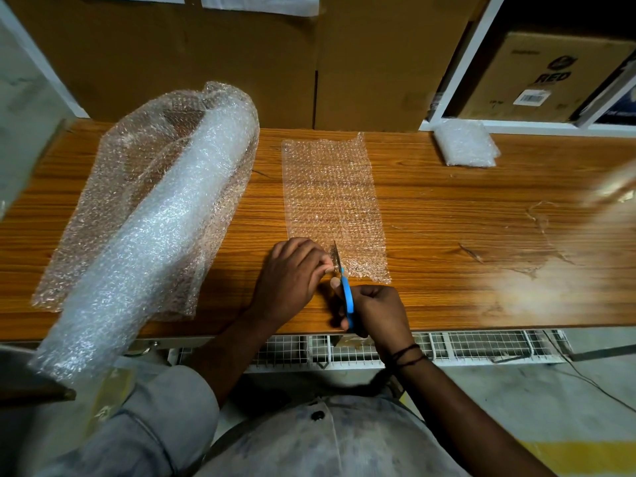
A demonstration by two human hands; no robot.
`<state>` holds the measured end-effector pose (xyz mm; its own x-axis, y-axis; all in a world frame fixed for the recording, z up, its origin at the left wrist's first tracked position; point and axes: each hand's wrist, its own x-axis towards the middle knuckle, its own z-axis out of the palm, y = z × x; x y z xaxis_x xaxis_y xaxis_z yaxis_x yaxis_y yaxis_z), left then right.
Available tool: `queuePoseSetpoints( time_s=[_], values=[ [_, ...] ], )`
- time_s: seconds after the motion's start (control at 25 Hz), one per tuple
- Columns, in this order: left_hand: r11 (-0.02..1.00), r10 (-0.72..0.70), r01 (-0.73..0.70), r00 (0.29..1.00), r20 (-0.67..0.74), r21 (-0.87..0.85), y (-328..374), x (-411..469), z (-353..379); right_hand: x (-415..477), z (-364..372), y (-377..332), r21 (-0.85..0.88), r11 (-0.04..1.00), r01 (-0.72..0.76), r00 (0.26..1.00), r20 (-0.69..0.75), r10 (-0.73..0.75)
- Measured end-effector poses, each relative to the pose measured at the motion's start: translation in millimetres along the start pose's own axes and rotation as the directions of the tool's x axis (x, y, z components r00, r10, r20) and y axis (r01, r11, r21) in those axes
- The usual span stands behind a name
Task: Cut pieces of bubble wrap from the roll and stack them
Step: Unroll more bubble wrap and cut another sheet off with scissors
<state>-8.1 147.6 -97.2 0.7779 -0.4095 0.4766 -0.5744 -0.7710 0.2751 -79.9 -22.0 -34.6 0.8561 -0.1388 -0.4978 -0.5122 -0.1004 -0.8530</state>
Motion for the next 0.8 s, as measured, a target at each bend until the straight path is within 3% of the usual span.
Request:
queuePoseSetpoints(
  time_s=[0.28, 0.8],
  values=[
    [1.000, 0.009, -0.009, 1.000, 0.024, 0.004, -1, 0, -1, 13, -2, -13, -0.023, 1.000, -0.017, 0.999, 0.042, 0.018],
    [1.000, -0.009, 0.010, 0.998, 0.066, -0.006, -1, -1, 1, 39, 3, -21, -0.042, 0.999, 0.025, 0.999, -0.032, -0.026]
  ],
)
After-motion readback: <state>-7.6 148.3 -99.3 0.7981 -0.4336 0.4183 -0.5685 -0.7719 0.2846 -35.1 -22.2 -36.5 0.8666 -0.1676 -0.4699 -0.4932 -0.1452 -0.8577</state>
